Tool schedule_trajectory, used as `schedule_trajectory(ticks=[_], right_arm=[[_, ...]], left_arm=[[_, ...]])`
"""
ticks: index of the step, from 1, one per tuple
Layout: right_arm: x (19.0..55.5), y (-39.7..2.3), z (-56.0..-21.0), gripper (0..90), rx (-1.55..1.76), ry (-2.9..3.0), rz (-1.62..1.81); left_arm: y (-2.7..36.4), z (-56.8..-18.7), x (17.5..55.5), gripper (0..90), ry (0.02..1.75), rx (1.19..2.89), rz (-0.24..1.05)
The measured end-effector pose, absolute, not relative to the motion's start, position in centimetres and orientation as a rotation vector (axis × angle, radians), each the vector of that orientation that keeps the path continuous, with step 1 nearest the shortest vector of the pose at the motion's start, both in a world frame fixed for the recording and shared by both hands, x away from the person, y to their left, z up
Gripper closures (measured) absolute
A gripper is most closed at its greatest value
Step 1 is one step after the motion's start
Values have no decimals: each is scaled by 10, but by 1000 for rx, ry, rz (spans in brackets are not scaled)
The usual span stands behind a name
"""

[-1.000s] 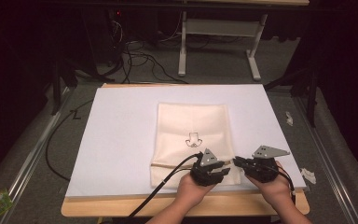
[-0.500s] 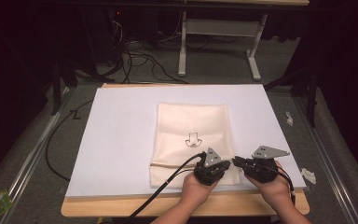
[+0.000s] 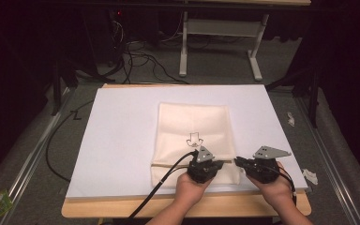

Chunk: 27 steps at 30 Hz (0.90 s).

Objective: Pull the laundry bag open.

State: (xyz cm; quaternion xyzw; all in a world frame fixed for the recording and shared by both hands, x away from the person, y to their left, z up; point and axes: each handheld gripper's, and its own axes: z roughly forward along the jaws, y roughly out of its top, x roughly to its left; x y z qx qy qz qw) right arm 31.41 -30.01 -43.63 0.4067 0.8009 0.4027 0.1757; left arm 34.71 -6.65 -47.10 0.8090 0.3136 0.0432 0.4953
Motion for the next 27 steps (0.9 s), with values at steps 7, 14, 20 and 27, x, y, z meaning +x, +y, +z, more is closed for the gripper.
schedule_trajectory(ticks=[7, 14, 20, 27], right_arm=[[313, -302, -436, 860, 1144, 2258, 1137], [315, -307, -434, 862, 1176, 2228, 1109], [317, -323, -435, 861, 1245, 2186, 1123], [323, -331, -439, 860, 1283, 2171, 1113]], left_arm=[[-35, -462, 346, 875, 754, 2028, 137], [18, -467, 352, 875, 901, 2024, 155], [82, -463, 346, 875, 1002, 2019, 215], [122, -462, 344, 874, 1044, 1941, 194]])
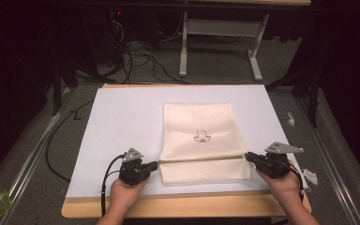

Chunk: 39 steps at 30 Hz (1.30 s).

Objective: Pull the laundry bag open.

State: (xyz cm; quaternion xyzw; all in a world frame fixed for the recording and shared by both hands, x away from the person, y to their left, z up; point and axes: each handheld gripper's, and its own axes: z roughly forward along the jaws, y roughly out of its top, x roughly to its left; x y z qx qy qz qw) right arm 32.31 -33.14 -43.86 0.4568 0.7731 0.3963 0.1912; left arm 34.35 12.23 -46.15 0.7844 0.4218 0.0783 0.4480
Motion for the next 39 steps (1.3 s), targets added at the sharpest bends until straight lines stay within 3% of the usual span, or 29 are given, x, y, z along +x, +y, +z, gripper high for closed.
schedule_trajectory(ticks=[14, 22, 29, 34, 39], right_arm=[[326, -334, -452, 812, 1290, 2233, 1073], [328, -340, -455, 586, 1301, 2210, 1102], [327, -354, -447, 325, 1312, 2085, 1145], [324, -375, -438, 229, 1316, 1975, 1170], [322, -392, -431, 205, 1333, 1876, 1194]], left_arm=[[117, -478, 347, 856, 1003, 2057, 133], [123, -474, 346, 497, 962, 2010, 245], [136, -463, 343, 355, 959, 1950, 419], [158, -446, 340, 284, 949, 1902, 614], [180, -435, 338, 231, 997, 1819, 672]])
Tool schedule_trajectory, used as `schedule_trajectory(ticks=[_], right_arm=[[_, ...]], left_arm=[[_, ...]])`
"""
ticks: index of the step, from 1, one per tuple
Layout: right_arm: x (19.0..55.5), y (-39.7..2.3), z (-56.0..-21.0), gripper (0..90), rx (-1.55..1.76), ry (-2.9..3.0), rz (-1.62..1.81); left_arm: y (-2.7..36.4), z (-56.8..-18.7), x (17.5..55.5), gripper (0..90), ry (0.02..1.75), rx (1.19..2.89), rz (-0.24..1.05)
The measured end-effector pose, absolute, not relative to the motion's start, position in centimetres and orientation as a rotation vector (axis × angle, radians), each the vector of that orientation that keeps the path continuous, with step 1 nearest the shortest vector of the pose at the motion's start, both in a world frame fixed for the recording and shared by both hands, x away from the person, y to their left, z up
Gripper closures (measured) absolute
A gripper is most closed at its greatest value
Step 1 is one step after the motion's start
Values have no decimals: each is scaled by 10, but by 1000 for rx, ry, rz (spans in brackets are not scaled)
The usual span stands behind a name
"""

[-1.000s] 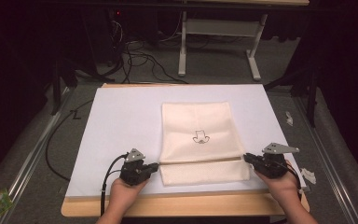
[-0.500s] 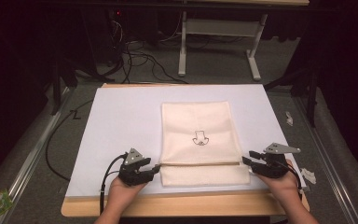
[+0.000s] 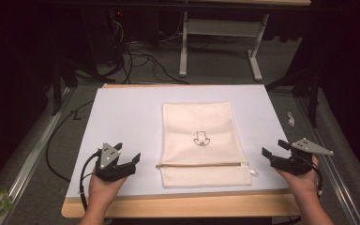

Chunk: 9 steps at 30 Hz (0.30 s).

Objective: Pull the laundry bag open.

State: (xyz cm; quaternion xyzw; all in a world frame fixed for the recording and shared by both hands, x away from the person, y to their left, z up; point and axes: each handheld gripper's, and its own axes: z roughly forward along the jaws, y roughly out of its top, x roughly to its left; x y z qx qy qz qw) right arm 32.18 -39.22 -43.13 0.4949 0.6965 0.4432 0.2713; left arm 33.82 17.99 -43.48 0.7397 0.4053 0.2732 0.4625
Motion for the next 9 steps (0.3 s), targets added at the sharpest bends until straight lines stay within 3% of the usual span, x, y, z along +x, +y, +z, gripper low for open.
schedule_trajectory(ticks=[9], right_arm=[[322, -389, -432, 205, 1314, 1876, 1147]], left_arm=[[176, -442, 343, 195, 1010, 1870, 652]])
